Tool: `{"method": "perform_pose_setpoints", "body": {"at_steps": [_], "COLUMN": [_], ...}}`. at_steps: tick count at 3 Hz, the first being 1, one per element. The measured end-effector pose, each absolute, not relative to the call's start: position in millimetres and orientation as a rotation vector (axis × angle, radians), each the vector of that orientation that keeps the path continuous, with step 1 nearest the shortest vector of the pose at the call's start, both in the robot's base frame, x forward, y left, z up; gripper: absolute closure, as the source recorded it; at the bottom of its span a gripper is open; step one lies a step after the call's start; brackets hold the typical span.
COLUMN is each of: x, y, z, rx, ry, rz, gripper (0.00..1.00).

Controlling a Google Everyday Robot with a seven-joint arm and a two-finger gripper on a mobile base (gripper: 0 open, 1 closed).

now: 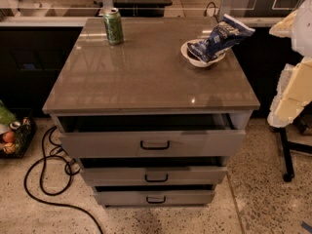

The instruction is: Pick blue chip bag from paper bowl and place on counter

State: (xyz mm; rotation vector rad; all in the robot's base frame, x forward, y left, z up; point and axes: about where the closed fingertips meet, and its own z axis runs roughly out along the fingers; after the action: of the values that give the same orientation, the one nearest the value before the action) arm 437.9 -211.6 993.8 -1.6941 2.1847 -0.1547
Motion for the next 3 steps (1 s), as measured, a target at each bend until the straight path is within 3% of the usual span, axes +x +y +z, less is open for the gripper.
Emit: {"method": "perform_pose_setpoints", "body": {"at_steps": [2,3], "x": [464,517], "y": [-221,-230], "z": [999,1012], "rx": [-1.675,-1.665], "ry": [2.130,2.006], "rz": [-0.232,-0.323], "gripper": [0.00,0.00]}}
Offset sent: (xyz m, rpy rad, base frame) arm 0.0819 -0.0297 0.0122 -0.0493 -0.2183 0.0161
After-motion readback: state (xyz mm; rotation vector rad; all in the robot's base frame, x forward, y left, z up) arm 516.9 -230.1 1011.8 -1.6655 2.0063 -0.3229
